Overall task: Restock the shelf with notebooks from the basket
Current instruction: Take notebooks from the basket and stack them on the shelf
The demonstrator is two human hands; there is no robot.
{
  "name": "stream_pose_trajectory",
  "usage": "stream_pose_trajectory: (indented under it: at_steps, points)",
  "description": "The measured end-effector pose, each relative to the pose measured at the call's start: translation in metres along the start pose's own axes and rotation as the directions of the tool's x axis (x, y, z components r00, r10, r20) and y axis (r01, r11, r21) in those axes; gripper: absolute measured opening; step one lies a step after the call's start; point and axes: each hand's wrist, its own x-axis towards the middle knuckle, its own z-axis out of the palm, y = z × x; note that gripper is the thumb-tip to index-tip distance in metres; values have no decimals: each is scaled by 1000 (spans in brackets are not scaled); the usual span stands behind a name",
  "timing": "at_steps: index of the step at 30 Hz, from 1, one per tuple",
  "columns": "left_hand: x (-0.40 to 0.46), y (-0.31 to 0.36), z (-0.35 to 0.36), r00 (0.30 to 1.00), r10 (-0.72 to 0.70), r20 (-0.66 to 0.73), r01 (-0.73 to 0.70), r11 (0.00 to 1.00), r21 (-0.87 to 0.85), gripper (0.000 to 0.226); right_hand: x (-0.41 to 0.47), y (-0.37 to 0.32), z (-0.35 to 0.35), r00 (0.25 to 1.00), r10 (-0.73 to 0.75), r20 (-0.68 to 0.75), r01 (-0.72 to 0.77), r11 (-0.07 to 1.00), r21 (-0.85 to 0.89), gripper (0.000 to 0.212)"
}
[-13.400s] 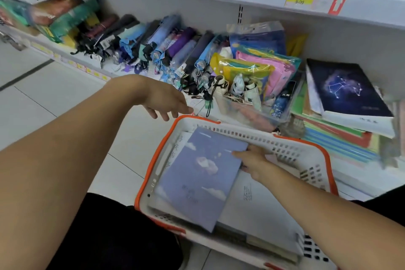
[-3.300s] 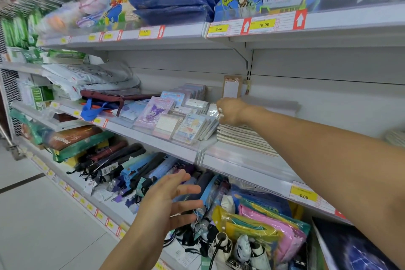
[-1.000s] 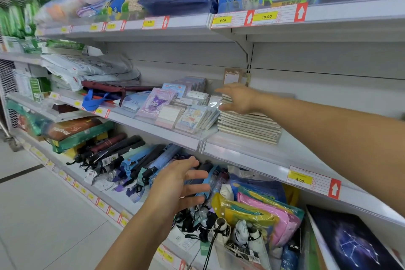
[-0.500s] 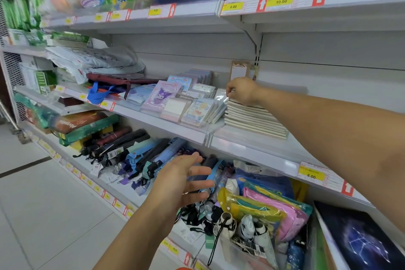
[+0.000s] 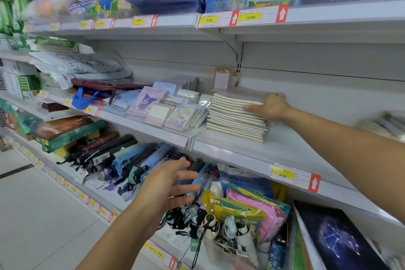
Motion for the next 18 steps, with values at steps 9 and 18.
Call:
stream_pose_trajectory:
  at_steps: [9,18]
  points:
    - [-9,-9,-2,999,-36,-25,42,945,324,28,-88,-35,11,948,-214,-234,83,880,-468,46]
    - [-32,-59,-31,834,-551,23,86,171,981,43,-328,3,269,725,-64,685,-28,992,122,55]
